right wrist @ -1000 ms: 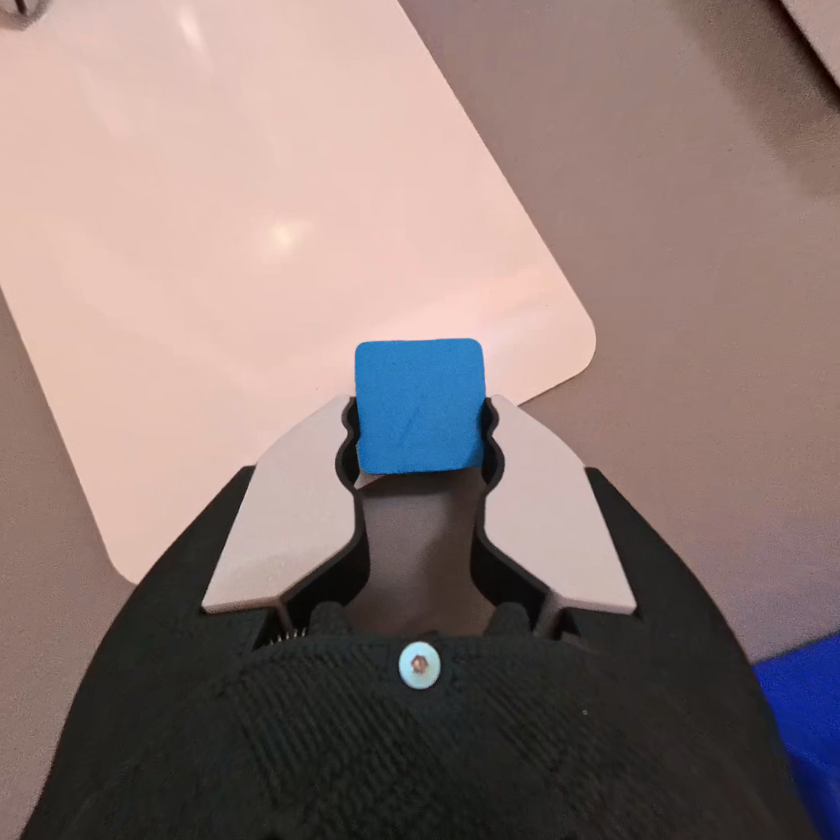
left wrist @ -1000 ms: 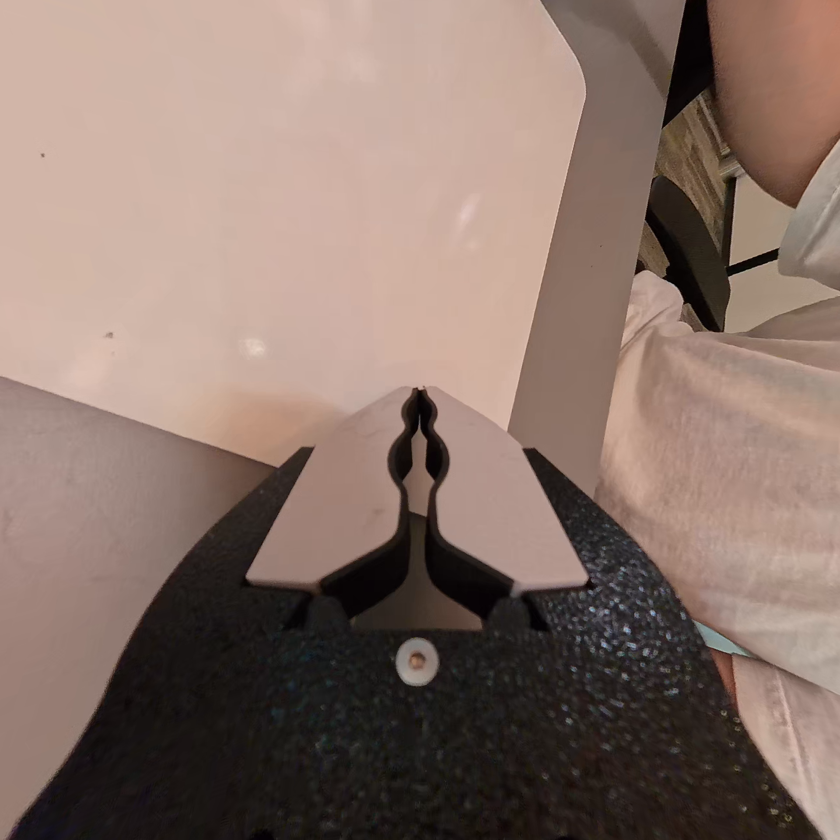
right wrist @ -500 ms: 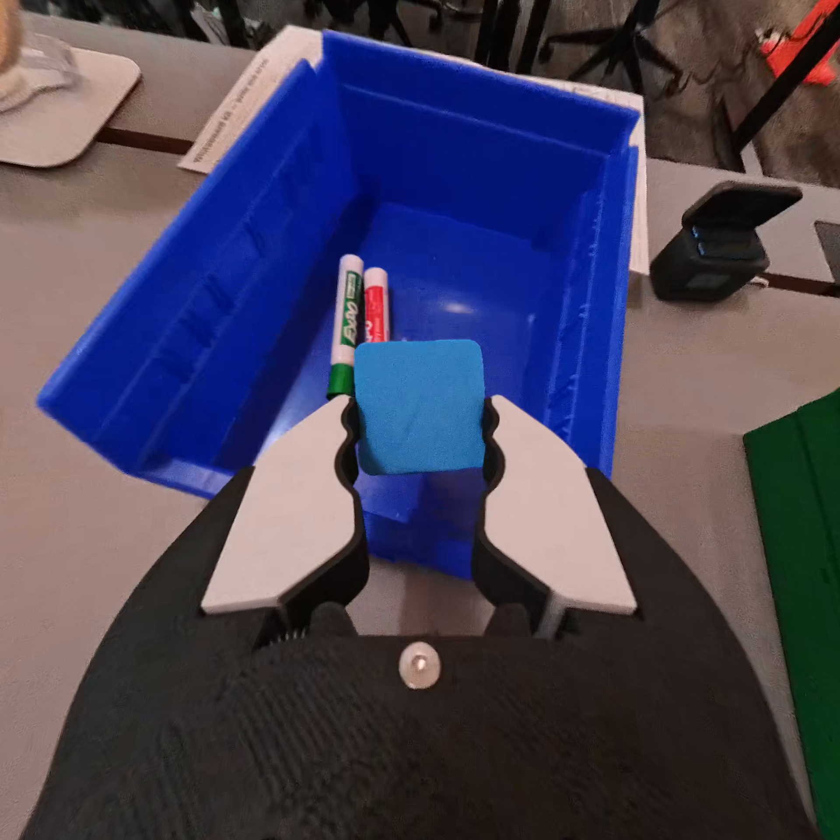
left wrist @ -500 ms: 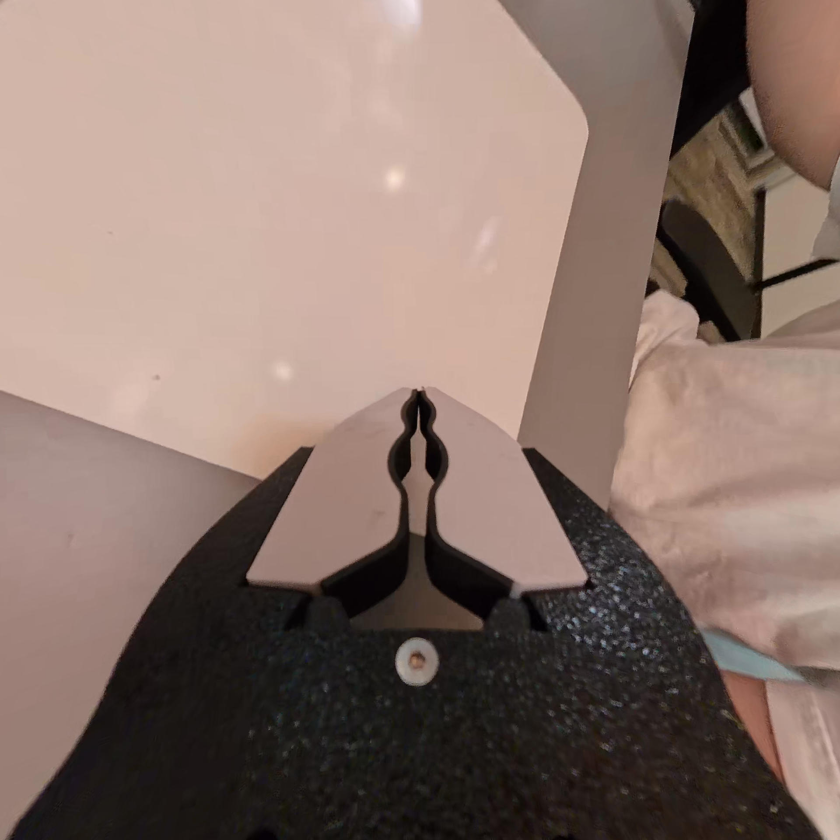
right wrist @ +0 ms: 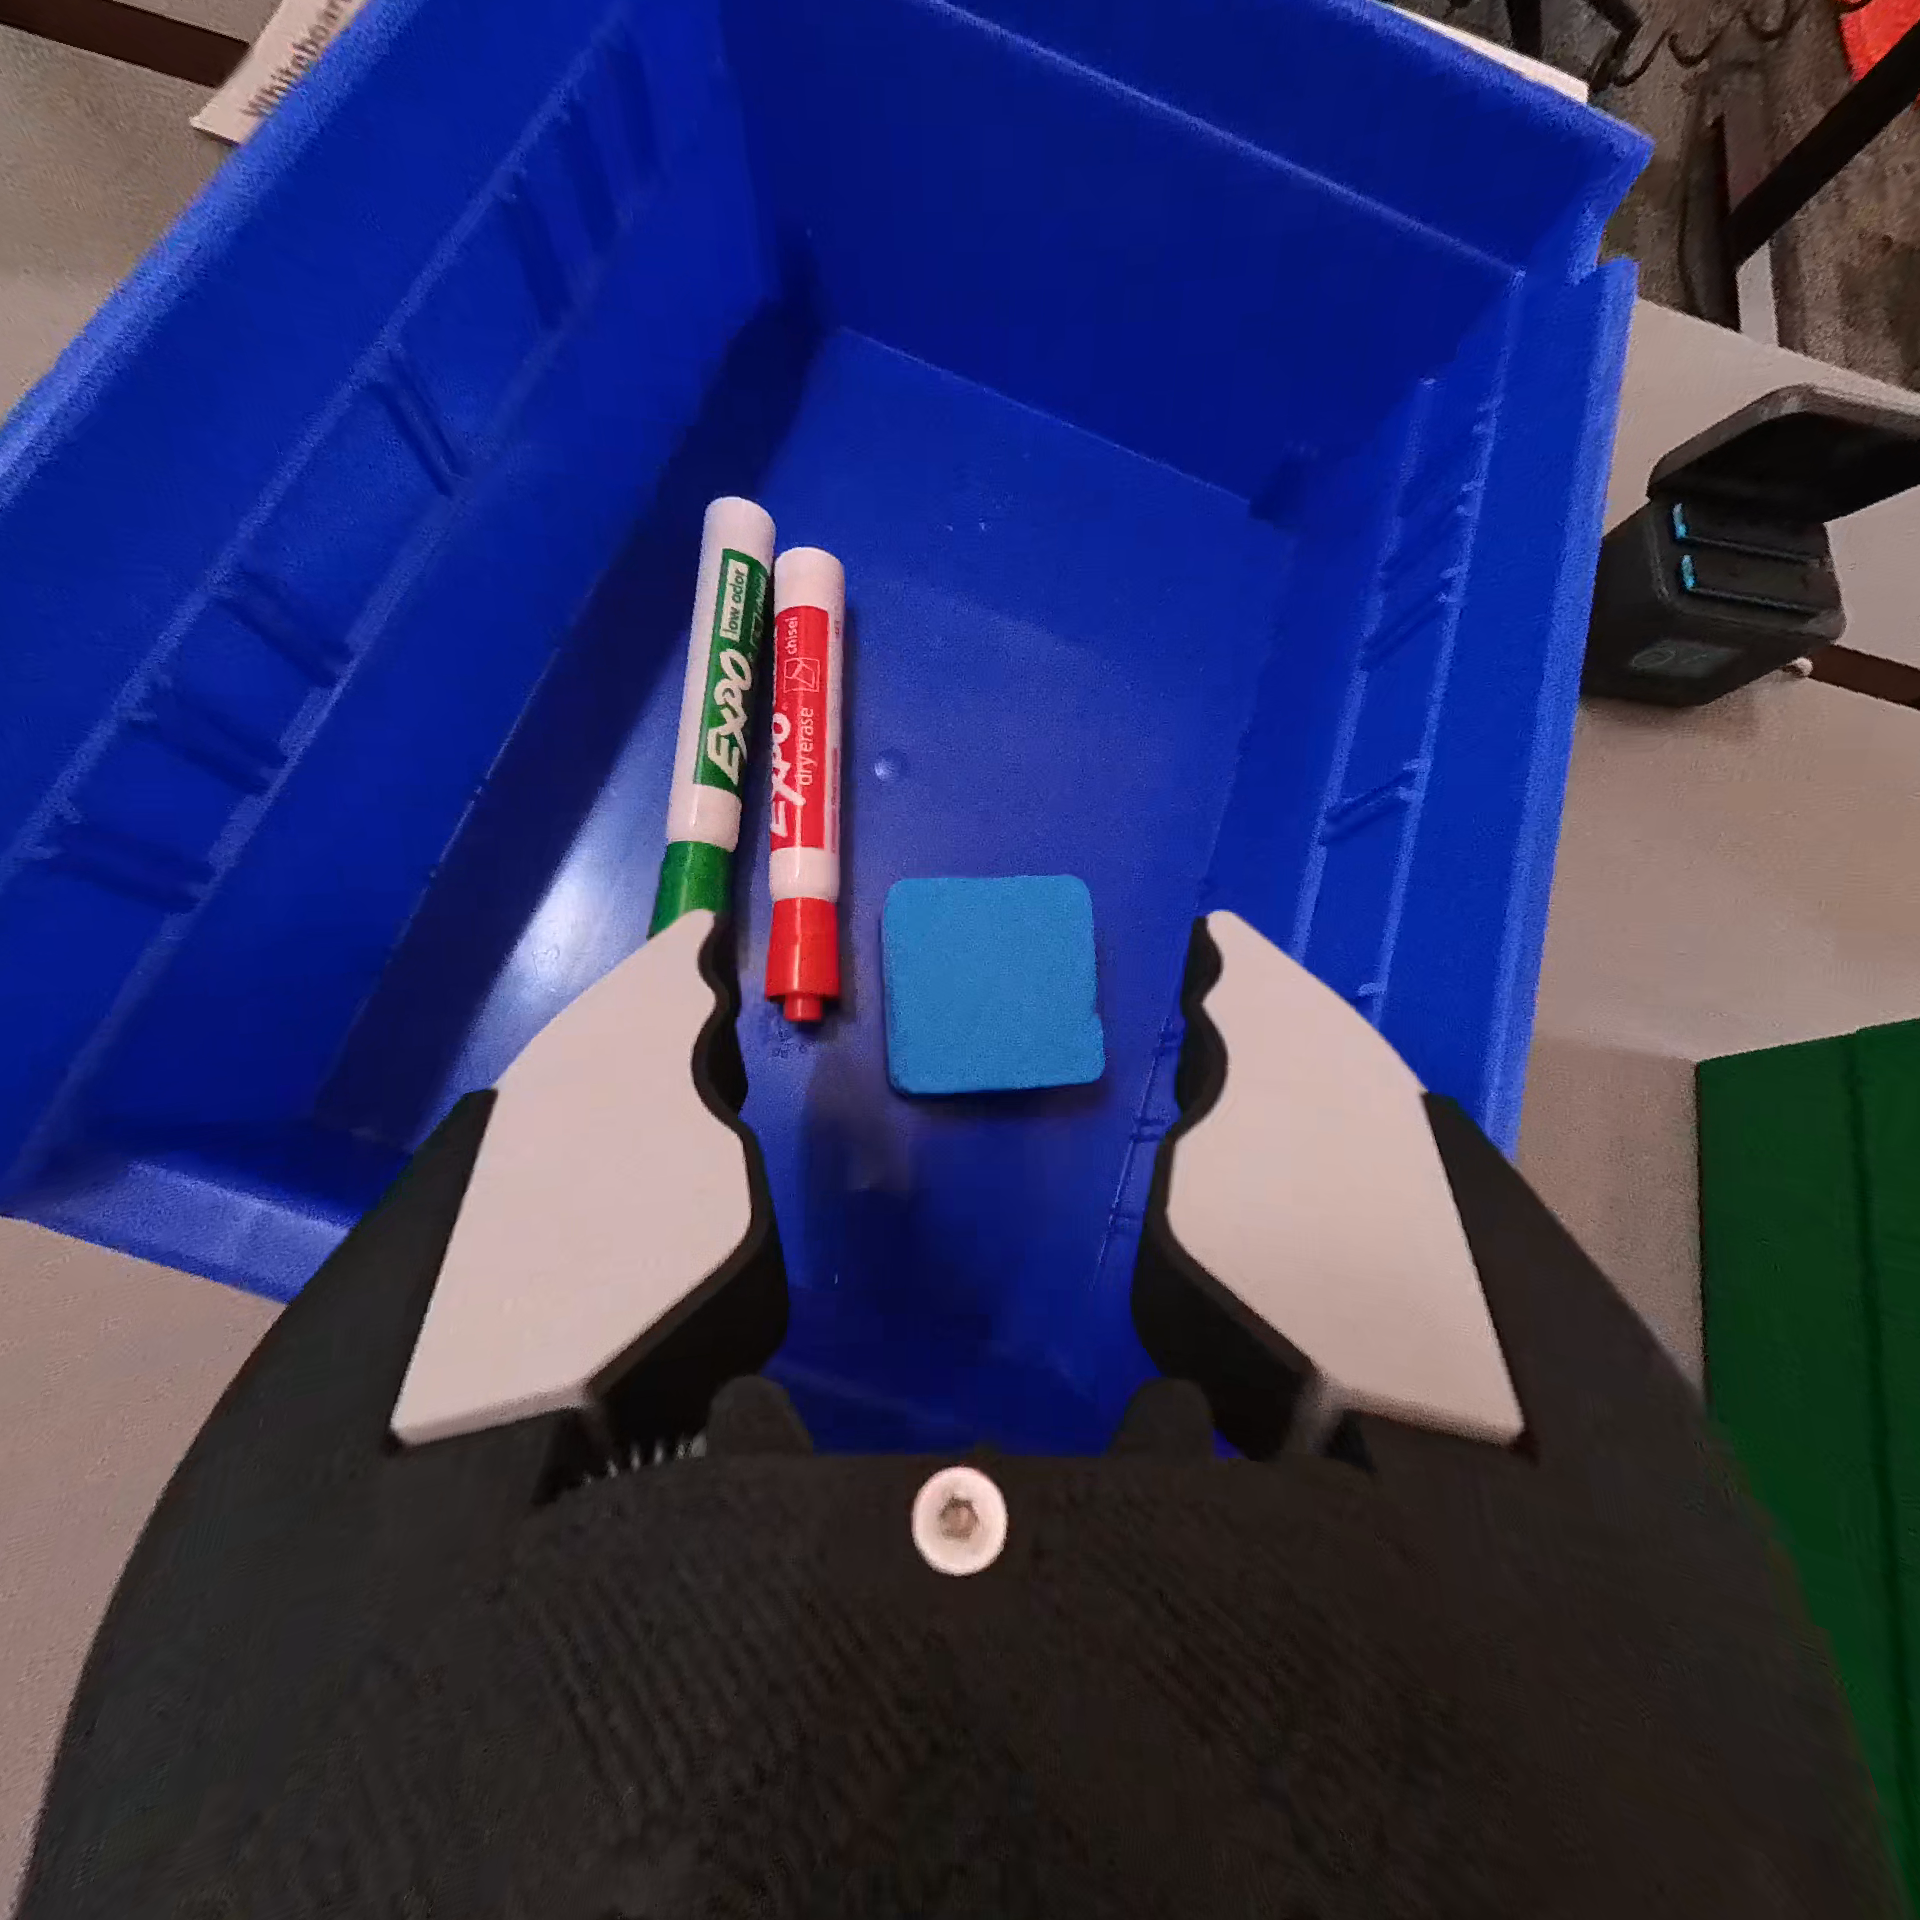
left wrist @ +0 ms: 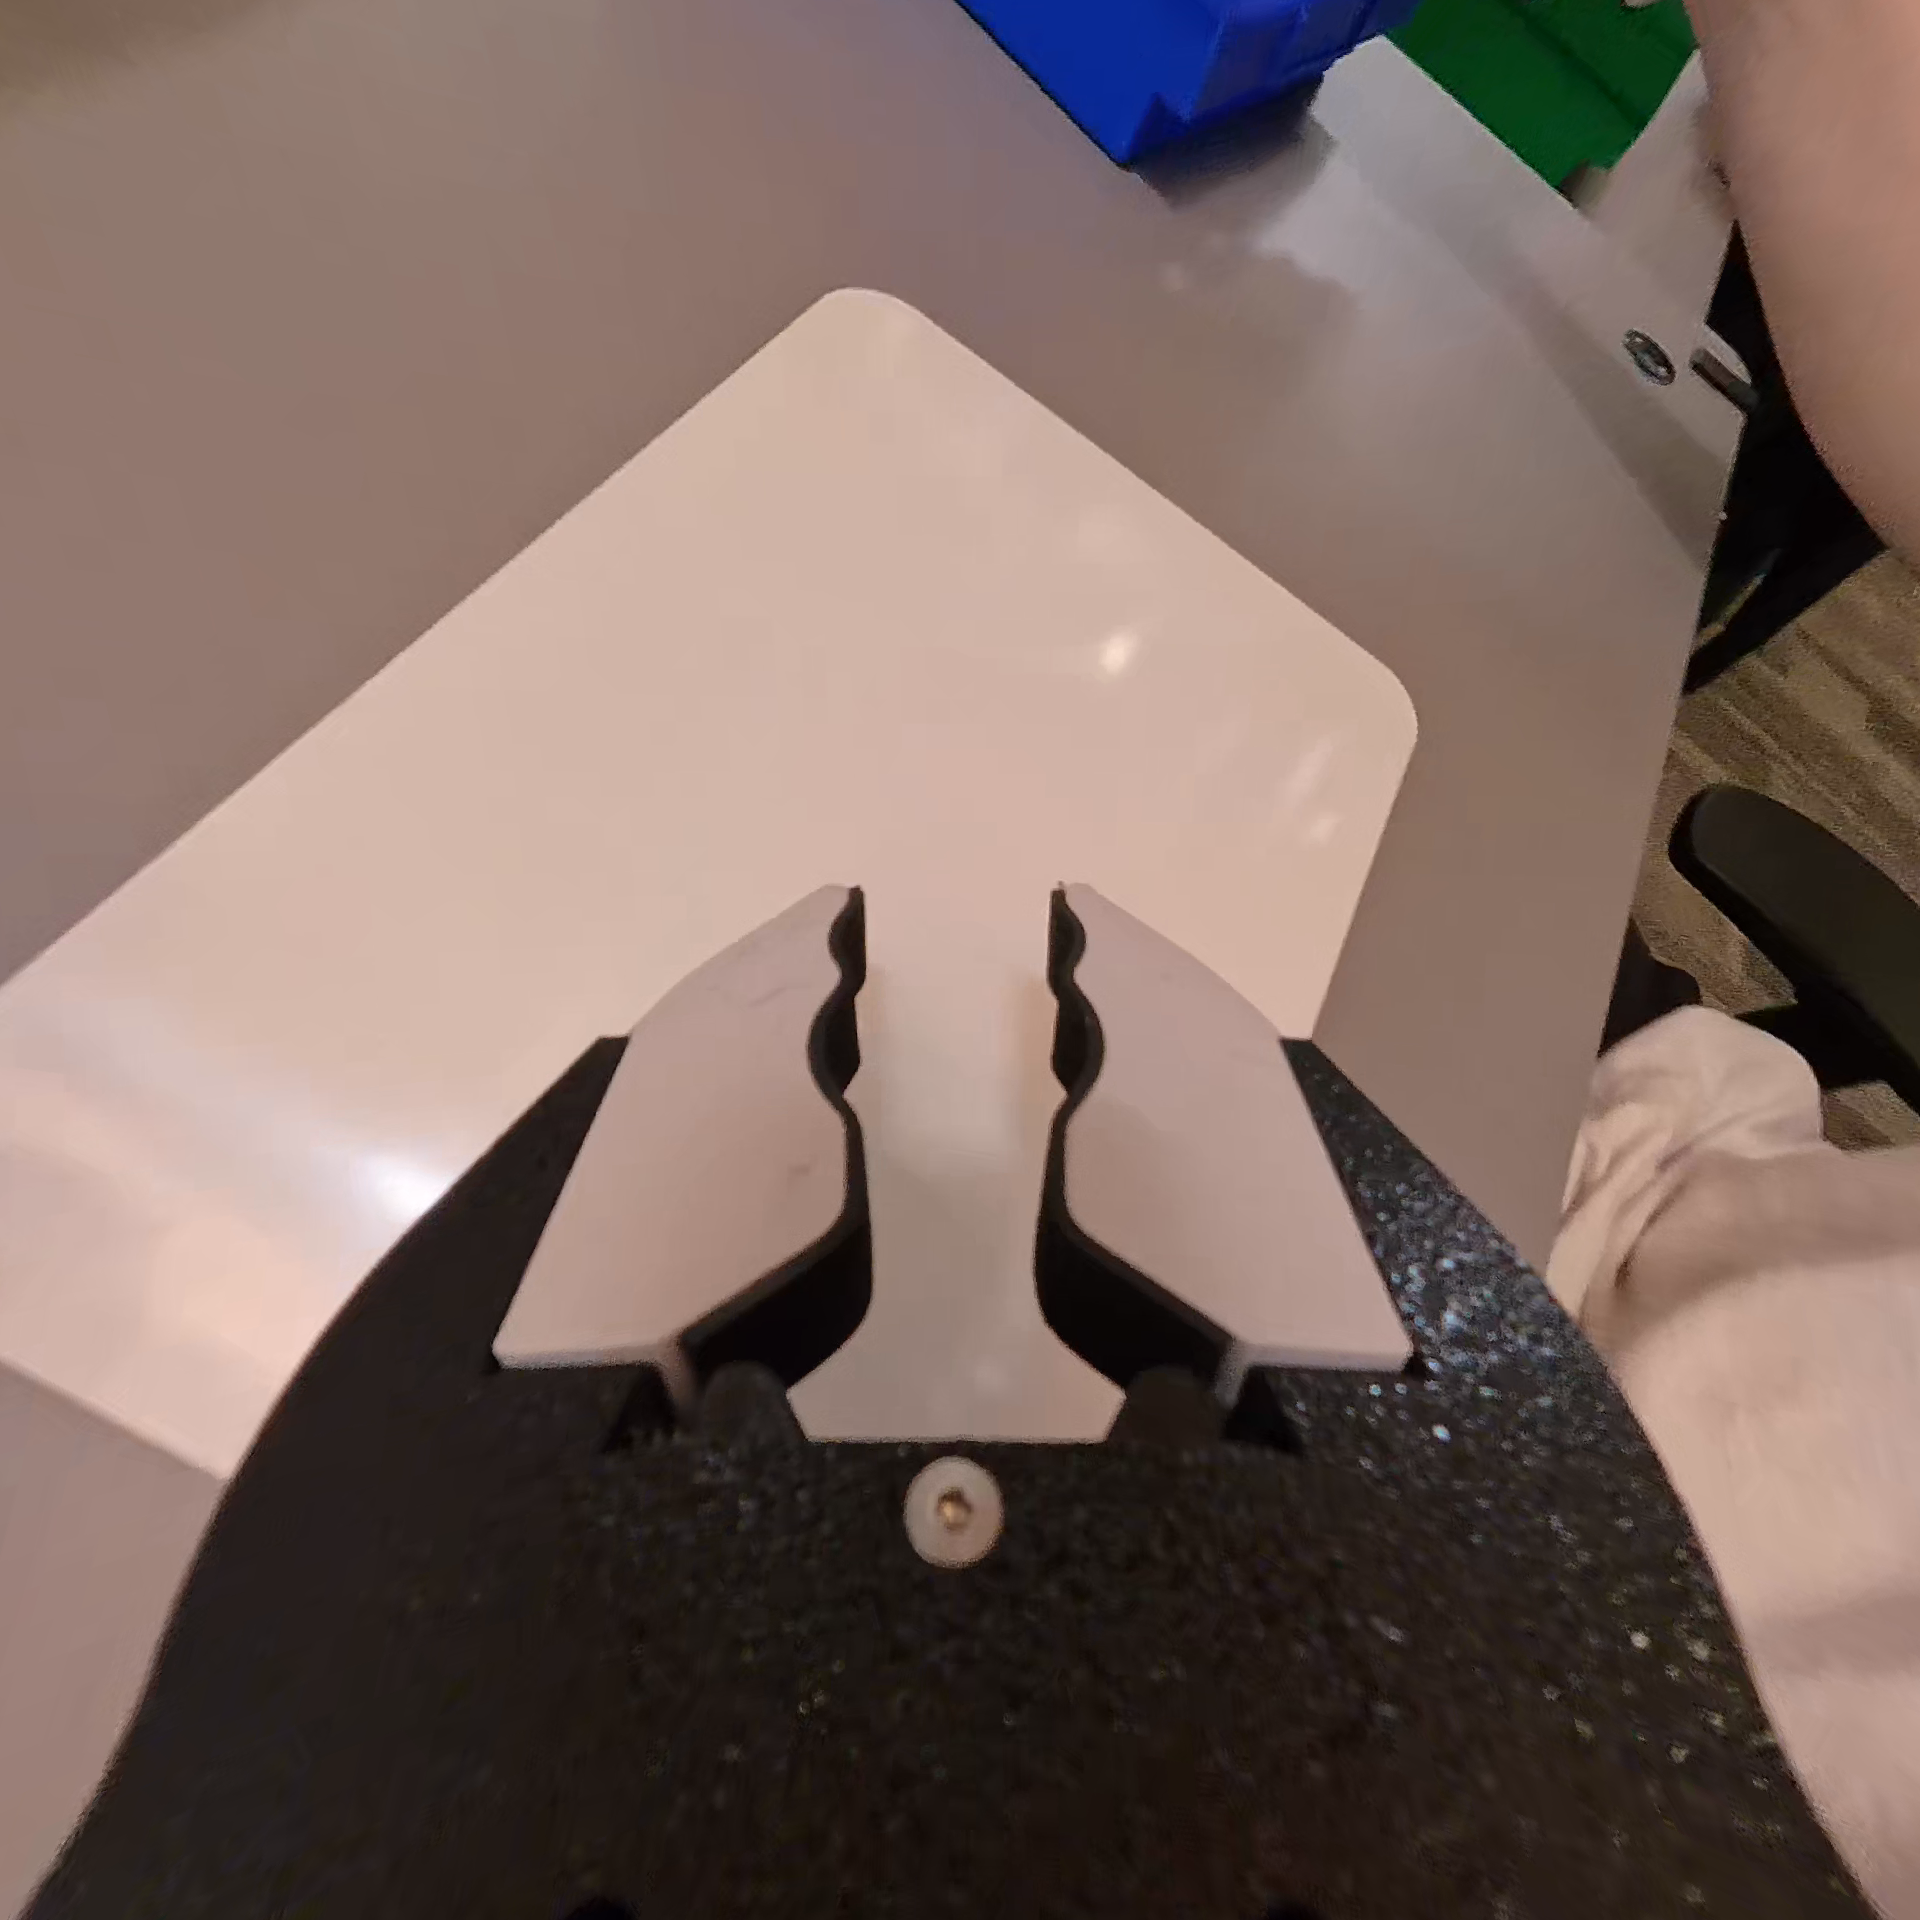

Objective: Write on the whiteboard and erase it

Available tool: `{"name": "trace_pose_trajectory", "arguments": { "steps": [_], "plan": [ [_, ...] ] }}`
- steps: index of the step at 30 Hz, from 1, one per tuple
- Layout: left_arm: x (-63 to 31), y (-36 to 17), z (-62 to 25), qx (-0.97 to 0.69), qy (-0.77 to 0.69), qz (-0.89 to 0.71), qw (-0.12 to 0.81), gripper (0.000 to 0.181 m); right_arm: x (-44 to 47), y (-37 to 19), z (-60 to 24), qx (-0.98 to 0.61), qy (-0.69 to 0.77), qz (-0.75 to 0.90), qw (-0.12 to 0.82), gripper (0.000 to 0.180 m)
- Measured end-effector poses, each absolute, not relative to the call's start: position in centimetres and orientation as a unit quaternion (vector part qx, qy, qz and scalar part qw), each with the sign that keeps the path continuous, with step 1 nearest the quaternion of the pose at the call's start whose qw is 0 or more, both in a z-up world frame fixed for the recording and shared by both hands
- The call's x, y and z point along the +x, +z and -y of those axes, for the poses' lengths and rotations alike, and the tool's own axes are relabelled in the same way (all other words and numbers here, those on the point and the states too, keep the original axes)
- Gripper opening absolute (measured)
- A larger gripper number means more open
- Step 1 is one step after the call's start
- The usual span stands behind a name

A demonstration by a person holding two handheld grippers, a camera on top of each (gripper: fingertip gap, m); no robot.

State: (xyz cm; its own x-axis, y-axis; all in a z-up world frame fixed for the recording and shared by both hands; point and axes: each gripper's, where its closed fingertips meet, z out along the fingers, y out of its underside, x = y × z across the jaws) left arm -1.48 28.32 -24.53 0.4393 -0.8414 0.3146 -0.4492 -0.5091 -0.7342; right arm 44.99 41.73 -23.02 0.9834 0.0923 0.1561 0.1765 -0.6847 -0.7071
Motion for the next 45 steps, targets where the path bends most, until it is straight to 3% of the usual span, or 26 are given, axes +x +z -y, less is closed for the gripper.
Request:
{"name": "trace_pose_trajectory", "arguments": {
  "steps": [6,8,13,21,29,34,38,43,45],
  "plan": [
    [5.7,-20.5,-29.9,-0.759,-0.32,-0.453,0.342,0.048,43.1,-18.5,-38.6,-0.874,-0.071,0.084,0.473,0.107],
    [8.4,-18.3,-31.4,-0.742,-0.306,-0.46,0.379,0.063,41.4,-16.4,-36.3,-0.842,-0.044,0.074,0.533,0.118],
    [15.9,-13.6,-35.2,-0.722,-0.271,-0.469,0.43,0.1,38.2,-14.8,-30.2,-0.776,-0.008,0.07,0.627,0.125],
    [27.4,-12.6,-41.4,-0.783,-0.249,-0.458,0.339,0.097,41.6,-14.9,-26.8,-0.773,-0.067,0.038,0.63,0.127],
    [32.2,-19.5,-46.6,-0.885,-0.161,-0.374,0.226,0.099,42.2,-15.7,-26.9,-0.776,-0.057,0.032,0.628,0.126],
    [33.2,-23.9,-47.3,-0.928,-0.168,-0.293,0.159,0.096,44.1,-18.2,-27.0,-0.812,-0.099,0.015,0.575,0.124],
    [33.5,-26.1,-47.7,-0.938,-0.155,-0.275,0.145,0.083,44.8,-19.3,-27.1,-0.822,-0.096,-0.007,0.562,0.121],
    [35.0,-26.6,-47.5,-0.931,-0.164,-0.297,0.134,0.032,45.0,-20.6,-27.5,-0.833,-0.098,-0.008,0.544,0.12],
    [34.9,-26.9,-47.9,-0.928,-0.131,-0.313,0.151,0.023,45.1,-21.2,-27.6,-0.84,-0.104,-0.003,0.532,0.12]
  ]
}}
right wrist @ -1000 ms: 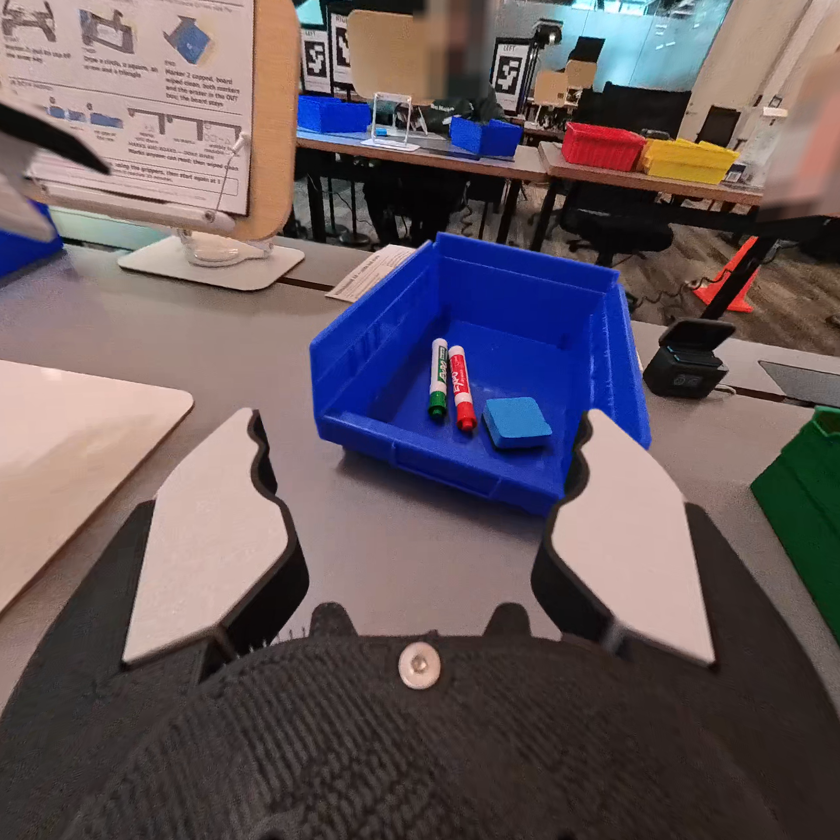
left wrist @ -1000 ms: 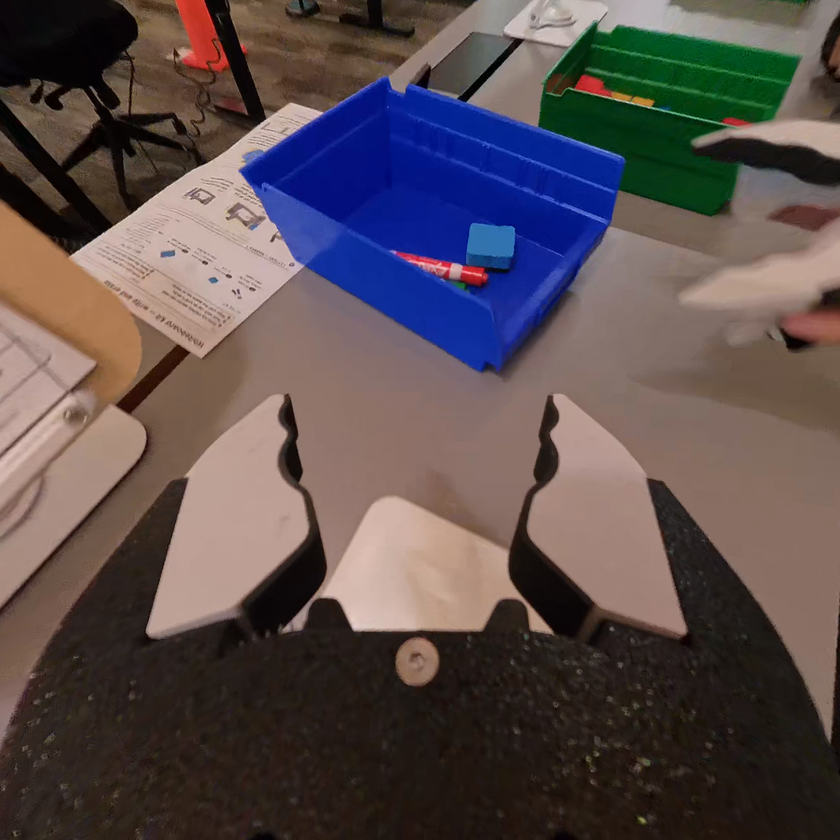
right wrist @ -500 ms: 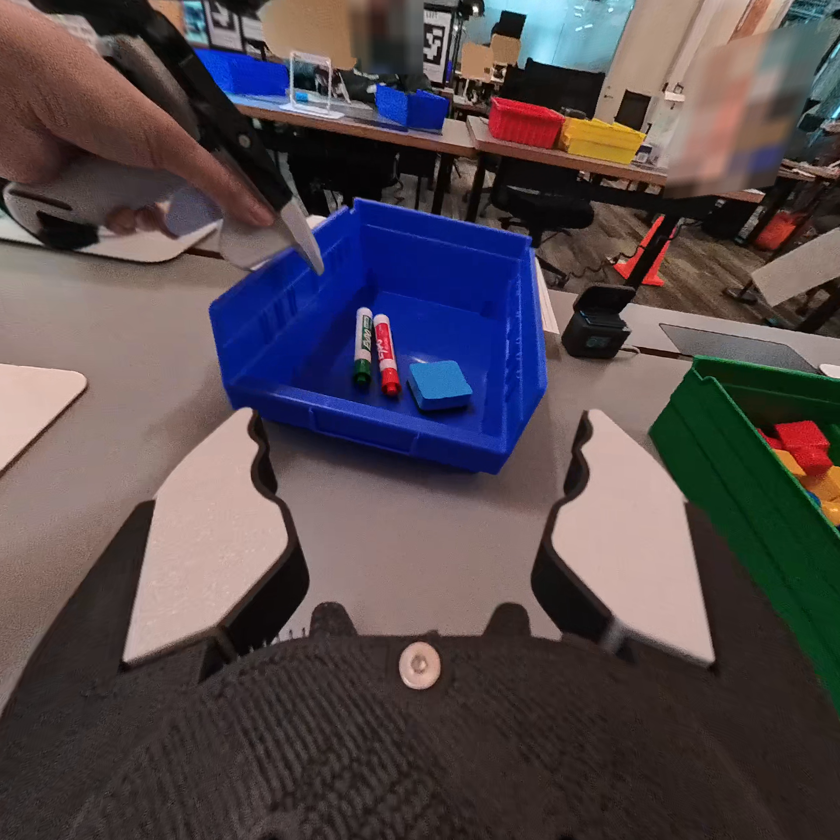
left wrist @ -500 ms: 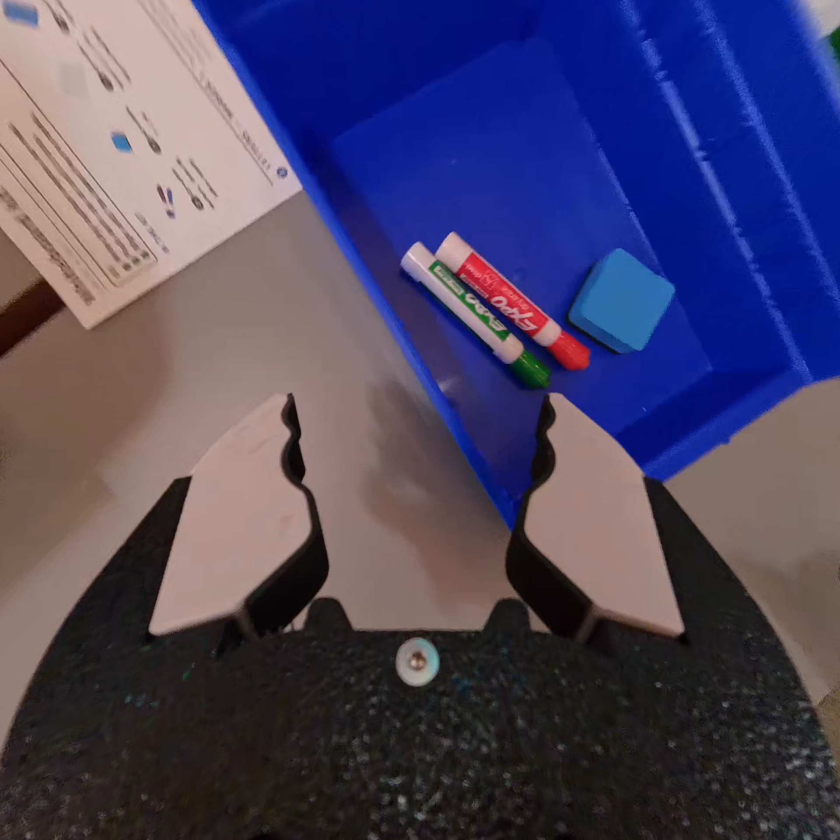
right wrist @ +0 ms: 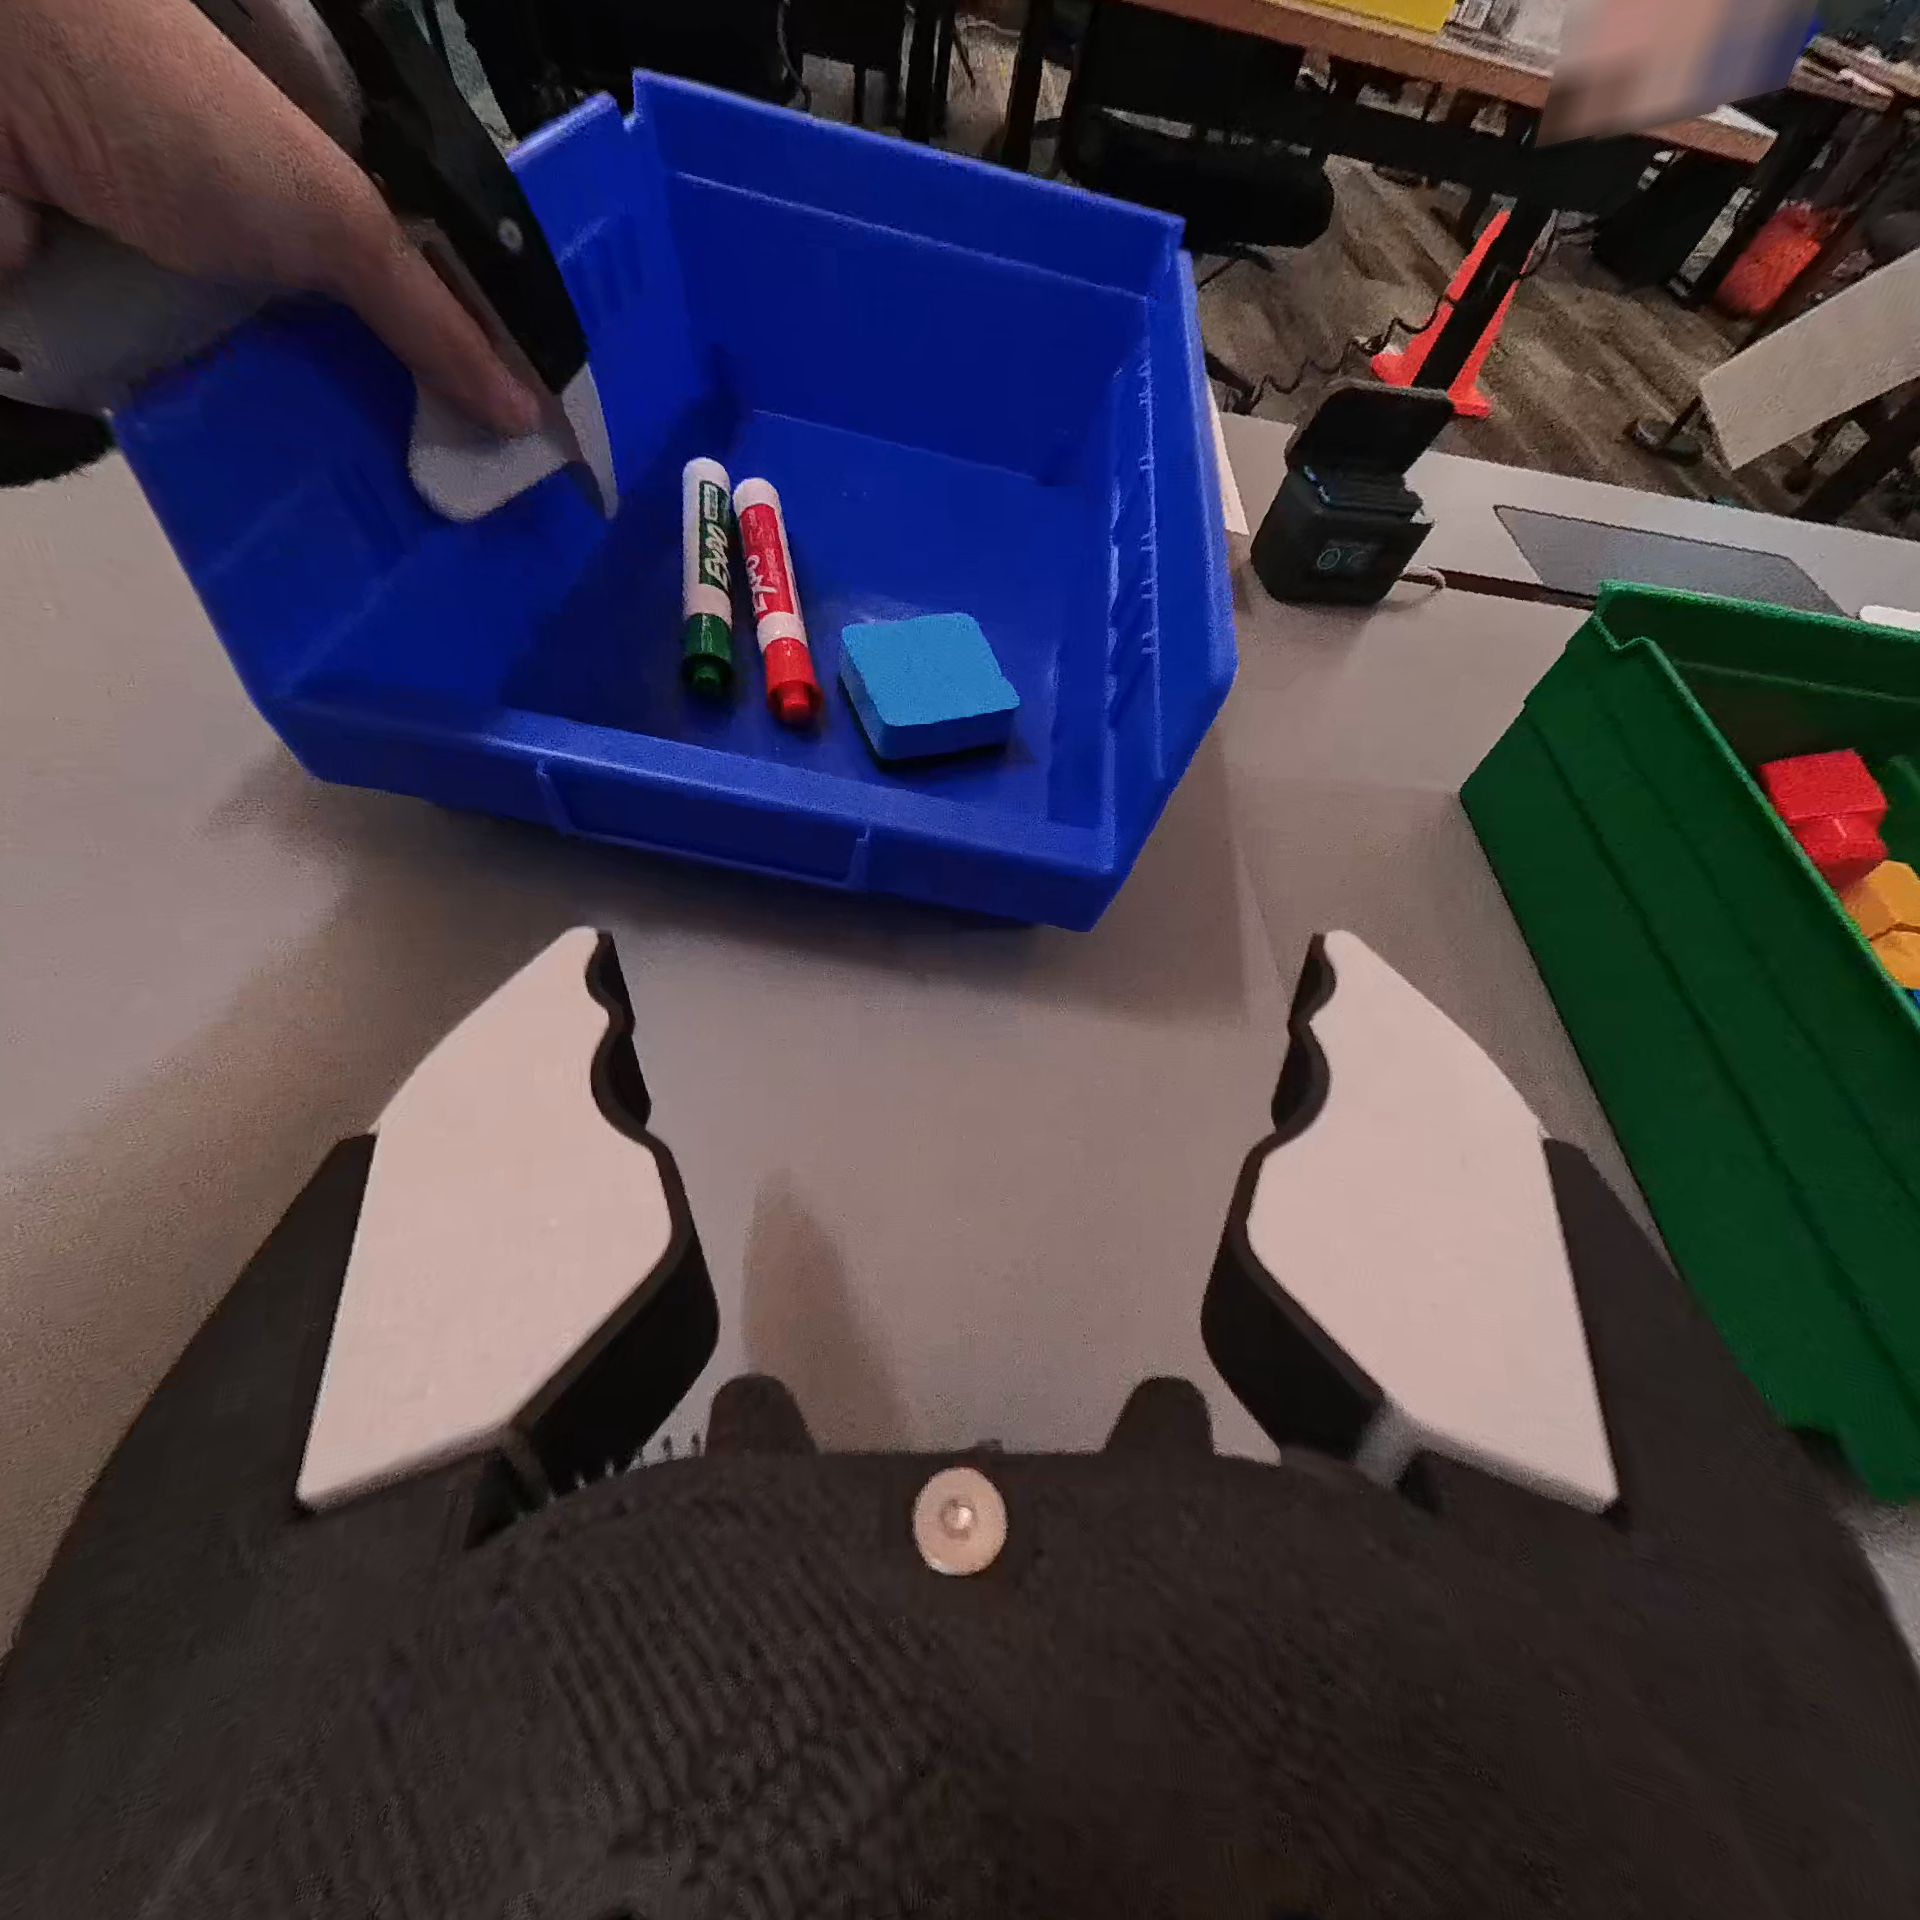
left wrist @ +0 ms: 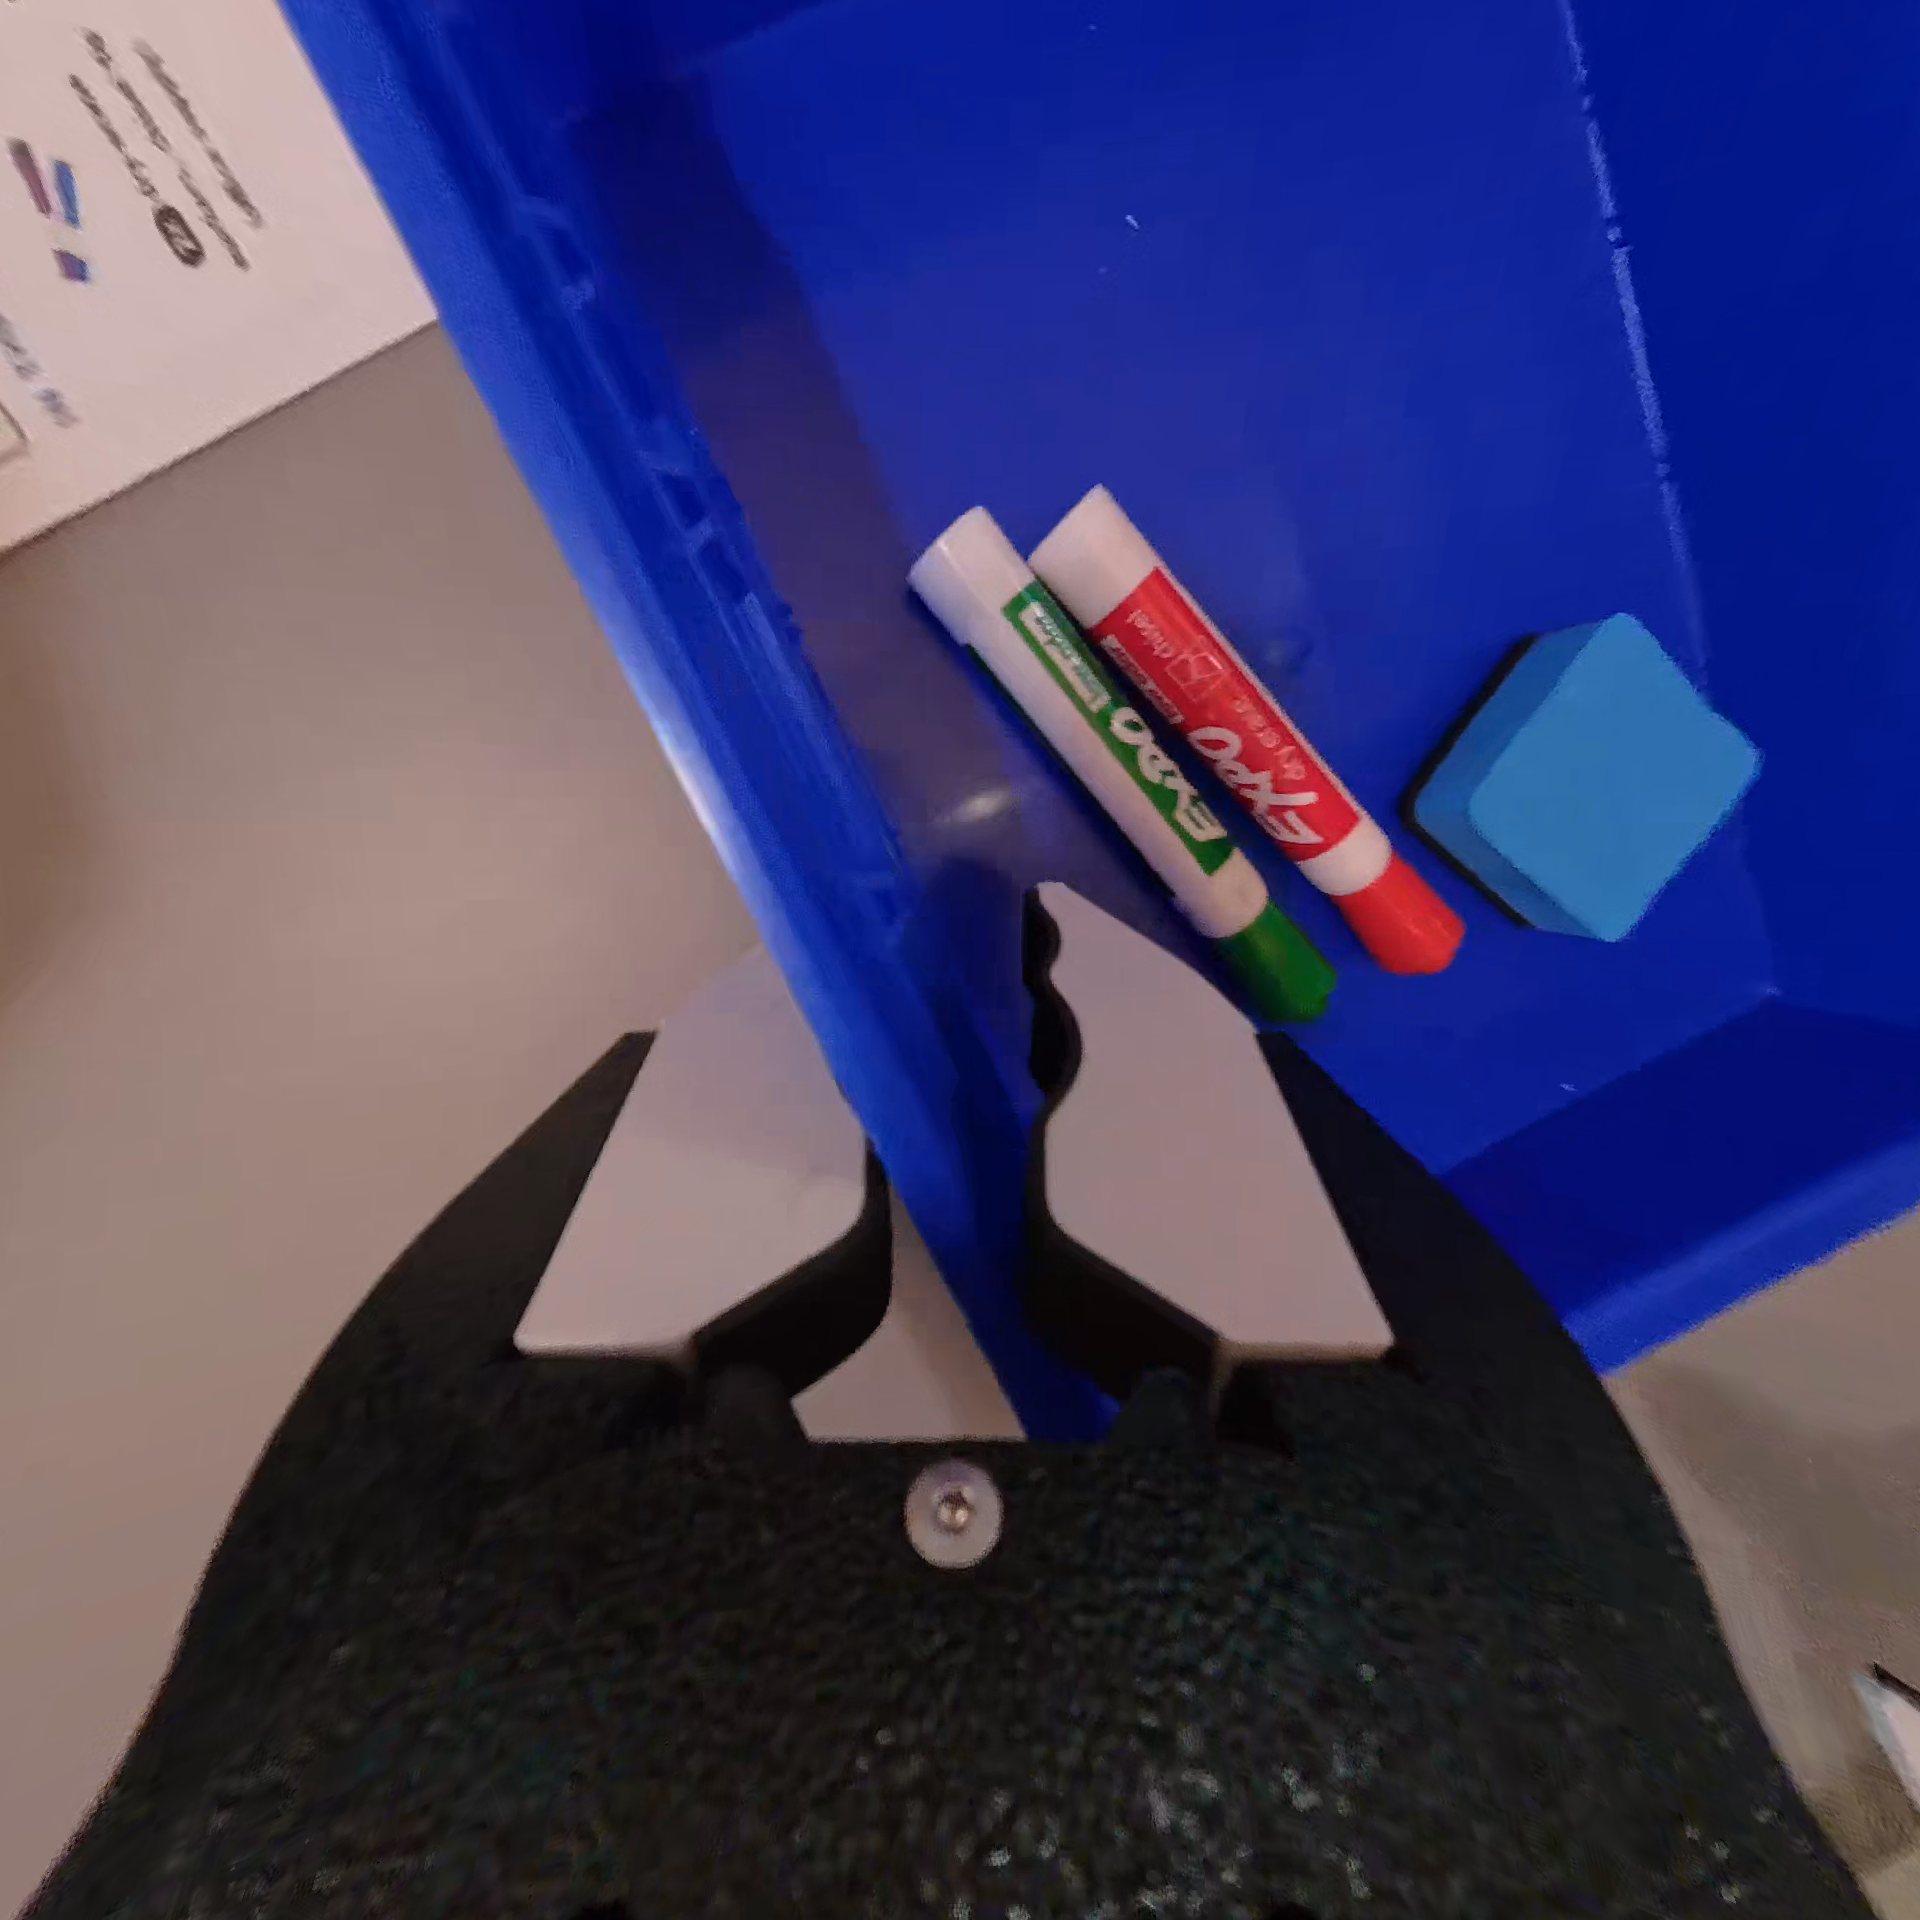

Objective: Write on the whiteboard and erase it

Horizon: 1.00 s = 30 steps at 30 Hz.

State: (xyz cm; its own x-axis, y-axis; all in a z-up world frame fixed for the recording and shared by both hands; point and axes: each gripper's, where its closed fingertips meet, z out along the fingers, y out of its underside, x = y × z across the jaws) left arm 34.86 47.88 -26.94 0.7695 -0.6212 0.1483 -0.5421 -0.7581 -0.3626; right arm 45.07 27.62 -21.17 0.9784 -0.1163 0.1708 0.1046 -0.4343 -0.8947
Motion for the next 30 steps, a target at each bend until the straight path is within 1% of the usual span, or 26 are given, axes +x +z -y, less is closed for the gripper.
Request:
{"name": "trace_pose_trajectory", "arguments": {
  "steps": [7,13,16,20,23,26,30],
  "plan": [
    [34.2,-27.1,-48.3,-0.925,-0.142,-0.323,0.14,0.018,45.7,-21.1,-27.4,-0.842,-0.111,-0.007,0.528,0.12],
    [31.6,-25.7,-47.5,-0.911,-0.182,-0.358,0.09,0.016,46.5,-18.4,-26.2,-0.82,-0.085,-0.028,0.565,0.118],
    [29.9,-23.4,-47.0,-0.903,-0.22,-0.362,0.078,0.015,45.2,-16.3,-25.8,-0.802,-0.048,-0.021,0.595,0.117],
    [26.1,-19.0,-46.3,-0.89,-0.246,-0.38,0.058,0.015,41.8,-14.4,-25.7,-0.794,-0.008,0.012,0.608,0.117],
    [21.8,-15.5,-45.9,-0.881,-0.24,-0.402,0.059,0.015,39.1,-13.3,-26.0,-0.788,-0.006,0.028,0.615,0.122],
    [16.6,-12.8,-45.3,-0.878,-0.235,-0.413,0.06,0.015,35.0,-14.1,-26.9,-0.8,-0.004,0.067,0.596,0.122],
    [8.6,-11.0,-44.4,-0.883,-0.237,-0.401,0.054,0.015,28.0,-15.7,-28.4,-0.811,0.013,0.129,0.57,0.122]
  ]
}}
